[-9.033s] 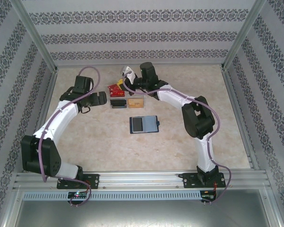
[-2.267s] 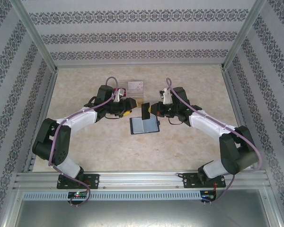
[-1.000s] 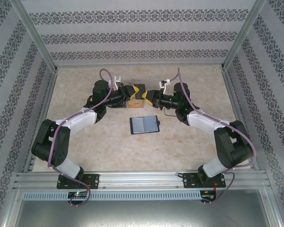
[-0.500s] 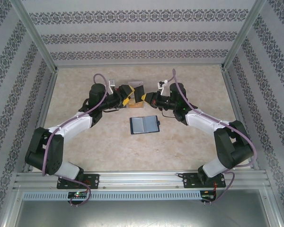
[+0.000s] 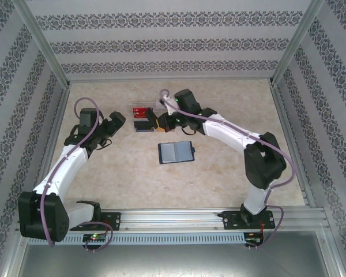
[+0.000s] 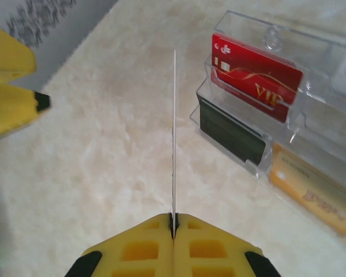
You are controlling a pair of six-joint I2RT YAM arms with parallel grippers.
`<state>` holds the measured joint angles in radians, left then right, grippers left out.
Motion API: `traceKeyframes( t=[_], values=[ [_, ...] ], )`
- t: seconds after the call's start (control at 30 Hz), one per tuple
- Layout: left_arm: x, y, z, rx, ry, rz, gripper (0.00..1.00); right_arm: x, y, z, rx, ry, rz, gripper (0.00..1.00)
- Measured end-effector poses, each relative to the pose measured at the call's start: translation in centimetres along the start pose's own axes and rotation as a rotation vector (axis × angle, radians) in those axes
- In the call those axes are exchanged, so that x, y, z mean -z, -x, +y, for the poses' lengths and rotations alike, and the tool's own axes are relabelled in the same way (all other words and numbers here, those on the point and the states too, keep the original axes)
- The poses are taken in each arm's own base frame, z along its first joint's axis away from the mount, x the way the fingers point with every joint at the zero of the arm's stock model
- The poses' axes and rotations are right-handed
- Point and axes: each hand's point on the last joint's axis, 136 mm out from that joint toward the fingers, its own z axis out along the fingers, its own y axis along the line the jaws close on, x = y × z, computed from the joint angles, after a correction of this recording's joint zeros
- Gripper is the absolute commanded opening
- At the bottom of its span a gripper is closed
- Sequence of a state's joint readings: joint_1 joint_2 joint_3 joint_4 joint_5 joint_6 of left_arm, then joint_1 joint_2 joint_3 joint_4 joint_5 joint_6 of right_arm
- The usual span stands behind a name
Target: Take the credit cards out of the card holder
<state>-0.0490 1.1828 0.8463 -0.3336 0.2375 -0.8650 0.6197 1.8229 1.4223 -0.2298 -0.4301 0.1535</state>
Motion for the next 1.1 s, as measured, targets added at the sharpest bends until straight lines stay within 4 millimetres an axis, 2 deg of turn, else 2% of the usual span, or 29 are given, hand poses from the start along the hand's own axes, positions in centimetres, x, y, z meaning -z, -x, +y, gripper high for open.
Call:
traceKeyframes(
  t=[0.1,0.2,0.37,0.5,0.73,0.87,1.1],
  values=[
    [0.4,-0.2,1.9,-0.015,0.067,0.015,0.99,-1.9,0.3,-0.4,0.139,-0.008,0.051,0.00],
    [0.6,-0.4,3.0,-0.027,0.102,0.034,0.99,-3.7,-0.5,-1.1,0.254,-0.006,0.108,0.00],
    [0.7,-0.6,3.9,-0.038,0.129,0.055,0.99,-6.5,-1.4,-2.2,0.390,0.024,0.179,0.00],
    [0.3,-1.0,4.3,-0.043,0.136,0.082,0.99,-8.0,-0.9,-2.6,0.481,0.052,0.201,0.00],
    [-0.6,-2.0,5.1,-0.035,0.153,0.133,0.99,-8.3,0.7,-2.6,0.625,0.079,0.206,0.00],
    [-1.0,-2.3,5.3,-0.028,0.156,0.155,0.99,-8.2,0.5,-2.9,0.680,0.089,0.216,0.00],
    [-1.4,-2.6,5.5,-0.023,0.156,0.178,0.99,-9.4,-0.6,-4.2,0.727,0.109,0.245,0.00]
  ],
)
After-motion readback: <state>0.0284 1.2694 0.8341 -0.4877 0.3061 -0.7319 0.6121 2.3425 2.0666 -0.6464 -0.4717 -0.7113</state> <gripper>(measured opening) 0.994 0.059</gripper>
